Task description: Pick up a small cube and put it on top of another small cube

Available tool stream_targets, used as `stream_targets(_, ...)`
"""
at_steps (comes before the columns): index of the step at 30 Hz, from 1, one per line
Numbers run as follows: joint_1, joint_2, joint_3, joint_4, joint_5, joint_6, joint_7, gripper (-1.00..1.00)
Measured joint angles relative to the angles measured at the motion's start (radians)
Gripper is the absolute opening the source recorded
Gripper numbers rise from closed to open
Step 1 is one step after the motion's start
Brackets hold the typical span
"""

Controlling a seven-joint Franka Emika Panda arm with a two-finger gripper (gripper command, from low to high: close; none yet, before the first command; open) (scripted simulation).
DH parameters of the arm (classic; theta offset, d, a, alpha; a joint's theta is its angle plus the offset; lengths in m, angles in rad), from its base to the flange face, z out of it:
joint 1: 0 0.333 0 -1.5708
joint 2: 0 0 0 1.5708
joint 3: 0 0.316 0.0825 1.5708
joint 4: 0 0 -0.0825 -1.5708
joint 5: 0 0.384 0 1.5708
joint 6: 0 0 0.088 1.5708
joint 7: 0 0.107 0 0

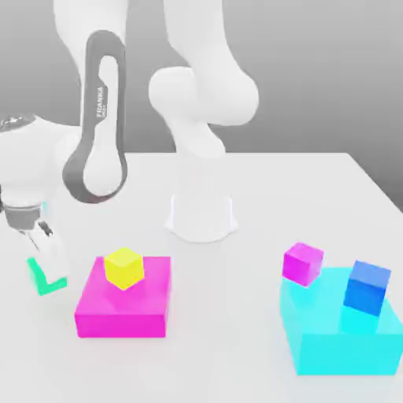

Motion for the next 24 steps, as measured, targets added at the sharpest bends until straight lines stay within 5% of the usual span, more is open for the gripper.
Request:
stream_targets(18, 0.653, -0.537, 0.582, -0.043, 0.139, -0.475, 0.539, -1.0)
stream_targets(24, 0.668, -0.406, 0.664, -0.097, 0.14, -0.291, 0.587, -1.0)
